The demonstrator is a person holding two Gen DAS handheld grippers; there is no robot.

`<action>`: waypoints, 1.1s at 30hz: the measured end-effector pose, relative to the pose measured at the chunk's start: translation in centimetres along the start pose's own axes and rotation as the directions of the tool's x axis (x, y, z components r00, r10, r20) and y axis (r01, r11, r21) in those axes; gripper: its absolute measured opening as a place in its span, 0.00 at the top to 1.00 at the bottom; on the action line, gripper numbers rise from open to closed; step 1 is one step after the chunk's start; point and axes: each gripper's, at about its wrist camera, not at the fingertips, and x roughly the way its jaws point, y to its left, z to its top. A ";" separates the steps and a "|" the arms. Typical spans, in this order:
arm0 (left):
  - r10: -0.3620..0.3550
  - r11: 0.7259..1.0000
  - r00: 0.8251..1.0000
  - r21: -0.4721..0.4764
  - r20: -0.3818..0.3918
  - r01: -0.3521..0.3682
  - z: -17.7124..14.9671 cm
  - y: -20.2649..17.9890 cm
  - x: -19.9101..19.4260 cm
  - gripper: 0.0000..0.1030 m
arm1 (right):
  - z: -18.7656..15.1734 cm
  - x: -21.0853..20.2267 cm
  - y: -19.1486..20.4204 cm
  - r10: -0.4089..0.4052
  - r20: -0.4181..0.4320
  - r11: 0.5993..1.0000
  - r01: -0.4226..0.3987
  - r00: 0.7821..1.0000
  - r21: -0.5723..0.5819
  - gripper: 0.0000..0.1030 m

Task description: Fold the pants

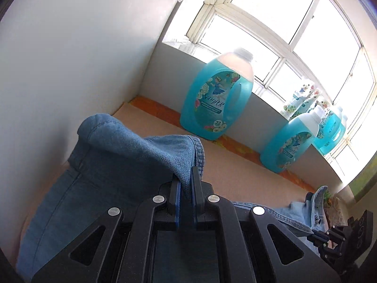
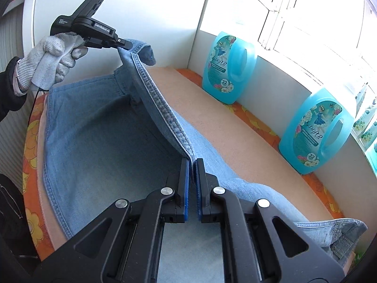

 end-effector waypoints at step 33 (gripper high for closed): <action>0.207 0.965 0.976 0.178 -0.069 -0.193 -12.0 -1.1 -2.6 0.46 | -2.1 -3.6 8.3 0.223 -0.063 0.975 -0.222 0.973 0.020 0.68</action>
